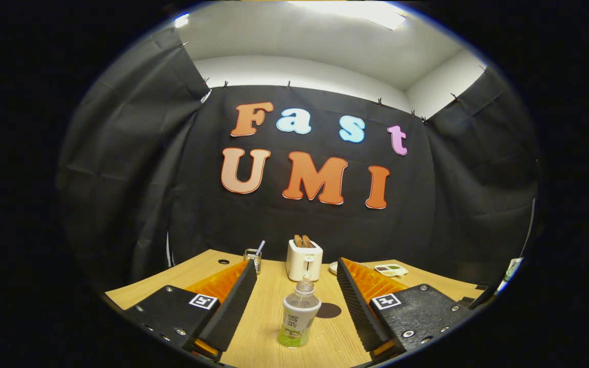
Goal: Take the bottle from table, then pour the juice into the cup, finally place the bottle on the coaster
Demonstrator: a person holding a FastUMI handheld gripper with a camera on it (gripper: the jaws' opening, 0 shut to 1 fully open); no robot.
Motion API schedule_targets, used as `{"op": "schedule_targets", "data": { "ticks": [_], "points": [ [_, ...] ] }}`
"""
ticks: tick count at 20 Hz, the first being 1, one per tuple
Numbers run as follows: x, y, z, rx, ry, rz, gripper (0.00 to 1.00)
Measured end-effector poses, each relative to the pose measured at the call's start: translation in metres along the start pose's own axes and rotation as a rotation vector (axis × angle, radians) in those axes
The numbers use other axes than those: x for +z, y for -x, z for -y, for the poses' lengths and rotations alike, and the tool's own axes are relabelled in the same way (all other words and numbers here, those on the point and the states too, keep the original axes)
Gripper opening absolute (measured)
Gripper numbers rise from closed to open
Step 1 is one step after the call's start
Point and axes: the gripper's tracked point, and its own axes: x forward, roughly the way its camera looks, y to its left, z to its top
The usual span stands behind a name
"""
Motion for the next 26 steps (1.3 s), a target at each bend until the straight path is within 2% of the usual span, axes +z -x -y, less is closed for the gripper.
{"op": "schedule_targets", "data": {
  "ticks": [4, 13, 19, 21, 22, 26],
  "points": [
    [-0.045, -0.014, 0.012, -0.024, 0.006, -0.066, 0.94],
    [-0.146, -0.052, -0.007, 0.022, -0.006, -0.278, 0.92],
    [-0.172, -0.063, -0.010, 0.035, -0.008, -0.337, 0.84],
    [-0.178, -0.066, -0.012, 0.044, -0.014, -0.346, 0.78],
    [-0.179, -0.066, -0.014, 0.046, -0.012, -0.352, 0.72],
    [-0.177, -0.068, -0.012, 0.051, -0.063, -0.339, 0.63]
  ]
}}
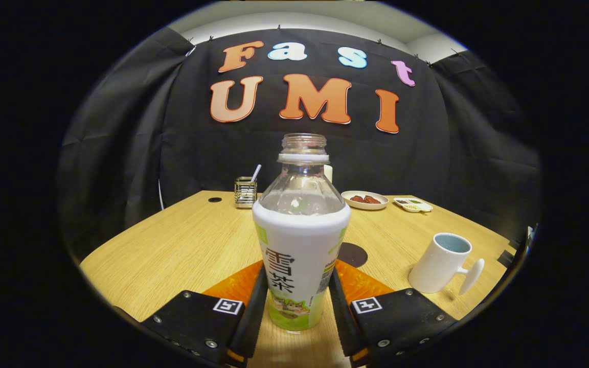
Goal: Take the bottle from table, then pour the juice into the cup, finally place the bottle on the coaster
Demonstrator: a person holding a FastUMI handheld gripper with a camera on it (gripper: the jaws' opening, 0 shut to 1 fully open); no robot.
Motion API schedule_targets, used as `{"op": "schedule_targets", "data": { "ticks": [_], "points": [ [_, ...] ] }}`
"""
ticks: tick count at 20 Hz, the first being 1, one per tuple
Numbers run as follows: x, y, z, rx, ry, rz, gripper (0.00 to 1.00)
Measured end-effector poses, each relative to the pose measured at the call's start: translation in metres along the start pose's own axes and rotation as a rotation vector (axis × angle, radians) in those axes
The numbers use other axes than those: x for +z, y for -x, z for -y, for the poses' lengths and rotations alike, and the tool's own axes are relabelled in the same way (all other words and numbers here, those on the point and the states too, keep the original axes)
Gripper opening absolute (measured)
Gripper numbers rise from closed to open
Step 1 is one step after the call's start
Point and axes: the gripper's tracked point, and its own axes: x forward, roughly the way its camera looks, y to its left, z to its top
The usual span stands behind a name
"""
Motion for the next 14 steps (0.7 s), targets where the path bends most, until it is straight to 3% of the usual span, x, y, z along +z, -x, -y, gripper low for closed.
{"op": "schedule_targets", "data": {
  "ticks": [3, 9, 14],
  "points": [
    [0.005, 0.001, 0.003, 0.012, -0.083, 0.011, 0.63],
    [0.038, 0.001, 0.000, 0.119, -0.447, 0.091, 0.62],
    [0.047, -0.004, 0.010, 0.159, -0.651, 0.094, 0.62]
  ]
}}
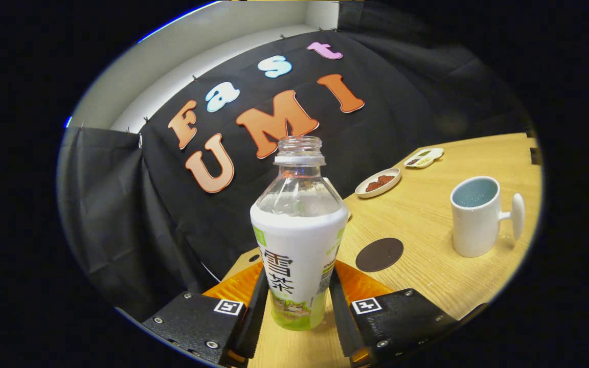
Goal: Take the bottle from table, then pour the juice into the cup, finally place the bottle on the coaster
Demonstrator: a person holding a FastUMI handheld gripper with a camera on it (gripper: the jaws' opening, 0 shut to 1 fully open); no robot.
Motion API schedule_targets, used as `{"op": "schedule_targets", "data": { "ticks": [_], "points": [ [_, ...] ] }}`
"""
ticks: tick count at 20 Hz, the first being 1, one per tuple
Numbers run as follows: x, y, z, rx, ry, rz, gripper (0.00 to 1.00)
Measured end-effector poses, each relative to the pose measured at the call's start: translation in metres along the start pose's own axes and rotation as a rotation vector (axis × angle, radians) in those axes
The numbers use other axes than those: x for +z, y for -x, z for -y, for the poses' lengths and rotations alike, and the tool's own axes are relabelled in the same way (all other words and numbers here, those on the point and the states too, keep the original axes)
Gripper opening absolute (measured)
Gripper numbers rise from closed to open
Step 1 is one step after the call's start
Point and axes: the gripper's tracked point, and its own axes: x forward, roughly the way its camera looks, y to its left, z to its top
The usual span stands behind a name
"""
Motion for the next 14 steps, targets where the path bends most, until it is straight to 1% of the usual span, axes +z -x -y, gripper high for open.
{"op": "schedule_targets", "data": {
  "ticks": [8, 11, 14],
  "points": [
    [0.022, -0.011, 0.011, 0.060, -0.384, 0.040, 0.62],
    [0.030, -0.016, 0.019, 0.064, -0.501, 0.051, 0.62],
    [0.034, -0.018, 0.023, 0.076, -0.580, 0.057, 0.62]
  ]
}}
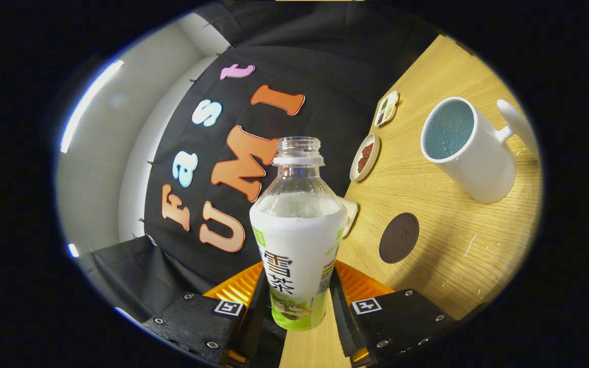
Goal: Take the bottle from table, then pour the juice into the cup, finally place the bottle on the coaster
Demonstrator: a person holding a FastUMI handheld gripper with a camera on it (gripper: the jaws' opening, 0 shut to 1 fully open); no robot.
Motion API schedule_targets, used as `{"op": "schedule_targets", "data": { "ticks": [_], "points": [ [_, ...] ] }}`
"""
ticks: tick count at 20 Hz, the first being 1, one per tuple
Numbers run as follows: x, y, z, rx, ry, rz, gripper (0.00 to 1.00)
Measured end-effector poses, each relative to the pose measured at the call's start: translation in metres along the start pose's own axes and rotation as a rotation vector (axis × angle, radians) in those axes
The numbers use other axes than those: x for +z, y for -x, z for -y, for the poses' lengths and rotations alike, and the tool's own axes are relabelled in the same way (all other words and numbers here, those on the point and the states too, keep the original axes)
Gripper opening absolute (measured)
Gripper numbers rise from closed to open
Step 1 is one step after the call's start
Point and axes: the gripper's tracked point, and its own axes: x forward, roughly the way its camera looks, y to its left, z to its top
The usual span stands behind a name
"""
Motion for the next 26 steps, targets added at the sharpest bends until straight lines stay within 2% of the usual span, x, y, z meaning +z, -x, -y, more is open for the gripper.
{"op": "schedule_targets", "data": {
  "ticks": [12, 19, 26],
  "points": [
    [0.018, -0.015, 0.003, -0.011, -0.288, 0.010, 0.62],
    [0.035, -0.018, 0.012, -0.051, -0.440, 0.052, 0.62],
    [0.039, -0.015, 0.017, -0.079, -0.505, 0.056, 0.62]
  ]
}}
